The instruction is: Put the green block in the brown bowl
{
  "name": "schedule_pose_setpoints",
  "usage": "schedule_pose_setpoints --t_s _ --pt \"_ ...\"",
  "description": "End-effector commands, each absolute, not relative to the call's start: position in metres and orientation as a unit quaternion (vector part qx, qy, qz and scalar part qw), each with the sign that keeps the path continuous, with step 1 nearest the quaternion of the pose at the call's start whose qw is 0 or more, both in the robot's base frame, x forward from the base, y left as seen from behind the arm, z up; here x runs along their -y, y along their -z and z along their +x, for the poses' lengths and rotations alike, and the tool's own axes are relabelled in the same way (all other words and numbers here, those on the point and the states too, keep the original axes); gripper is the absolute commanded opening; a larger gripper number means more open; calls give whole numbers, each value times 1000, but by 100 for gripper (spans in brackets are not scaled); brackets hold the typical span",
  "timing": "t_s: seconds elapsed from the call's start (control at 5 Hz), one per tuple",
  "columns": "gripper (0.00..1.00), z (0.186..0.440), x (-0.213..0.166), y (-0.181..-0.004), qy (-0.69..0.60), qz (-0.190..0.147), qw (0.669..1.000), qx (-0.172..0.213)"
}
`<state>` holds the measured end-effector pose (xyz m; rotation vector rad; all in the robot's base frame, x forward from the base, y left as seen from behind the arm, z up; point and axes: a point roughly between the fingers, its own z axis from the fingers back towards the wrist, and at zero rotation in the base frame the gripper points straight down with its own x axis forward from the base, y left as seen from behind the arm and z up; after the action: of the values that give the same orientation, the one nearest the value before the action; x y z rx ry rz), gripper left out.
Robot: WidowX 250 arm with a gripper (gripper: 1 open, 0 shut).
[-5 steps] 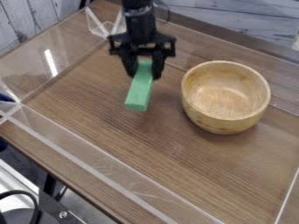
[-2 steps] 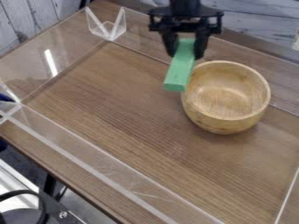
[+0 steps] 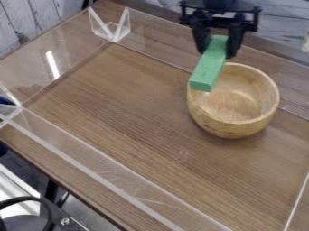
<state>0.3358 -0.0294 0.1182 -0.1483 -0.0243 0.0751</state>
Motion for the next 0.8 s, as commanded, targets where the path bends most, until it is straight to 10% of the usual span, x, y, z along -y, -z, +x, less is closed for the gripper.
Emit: schedule_pose_setpoints --t_s 0.0,0.4,0.6 --pt "0 350 46 -140 -34 -83 995 35" --pt "0 345 79 -113 -5 -89 995 41" --pt "100 346 78 -97 -1 -70 997 24"
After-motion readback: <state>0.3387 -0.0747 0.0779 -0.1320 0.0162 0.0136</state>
